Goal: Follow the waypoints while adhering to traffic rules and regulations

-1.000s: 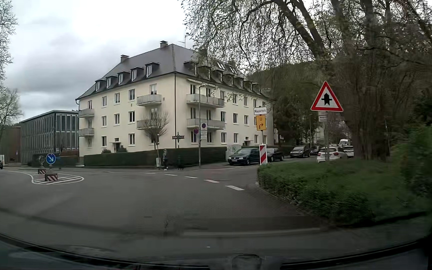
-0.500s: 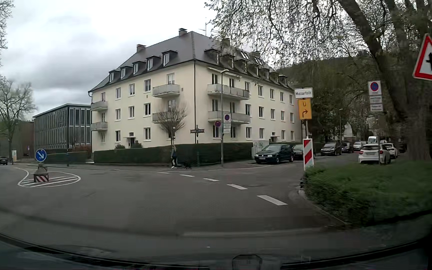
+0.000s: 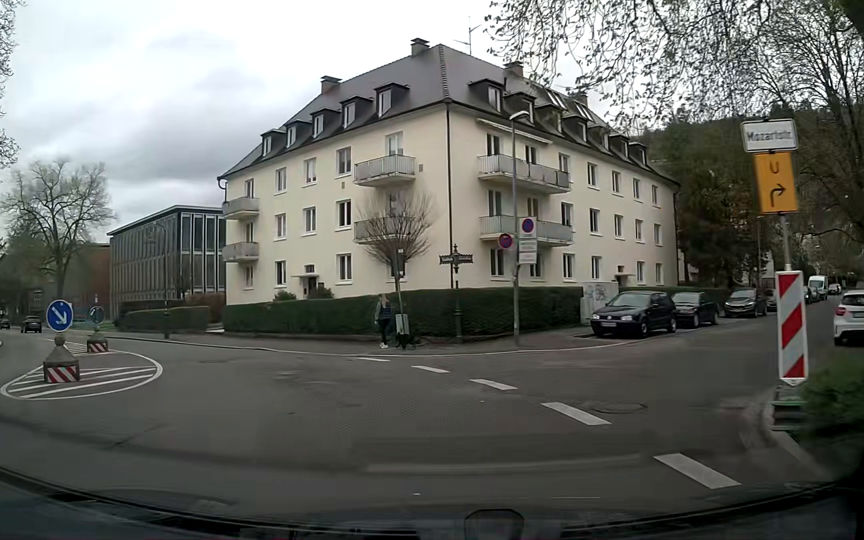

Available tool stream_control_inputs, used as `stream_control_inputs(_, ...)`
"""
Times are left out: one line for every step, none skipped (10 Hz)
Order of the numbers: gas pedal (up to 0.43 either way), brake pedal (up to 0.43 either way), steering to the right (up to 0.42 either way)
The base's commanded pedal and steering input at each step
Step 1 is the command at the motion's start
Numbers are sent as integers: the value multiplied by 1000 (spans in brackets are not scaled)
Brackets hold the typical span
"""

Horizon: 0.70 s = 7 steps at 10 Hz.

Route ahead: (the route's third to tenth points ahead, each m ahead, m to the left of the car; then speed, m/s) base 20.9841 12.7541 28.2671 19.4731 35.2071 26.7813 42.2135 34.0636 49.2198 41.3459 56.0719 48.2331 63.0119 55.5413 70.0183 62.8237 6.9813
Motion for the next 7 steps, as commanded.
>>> stream_control_inputs(39,0,-161)
stream_control_inputs(39,0,-166)
stream_control_inputs(39,0,-170)
stream_control_inputs(39,0,-177)
stream_control_inputs(47,0,-182)
stream_control_inputs(47,0,-186)
stream_control_inputs(47,0,-188)
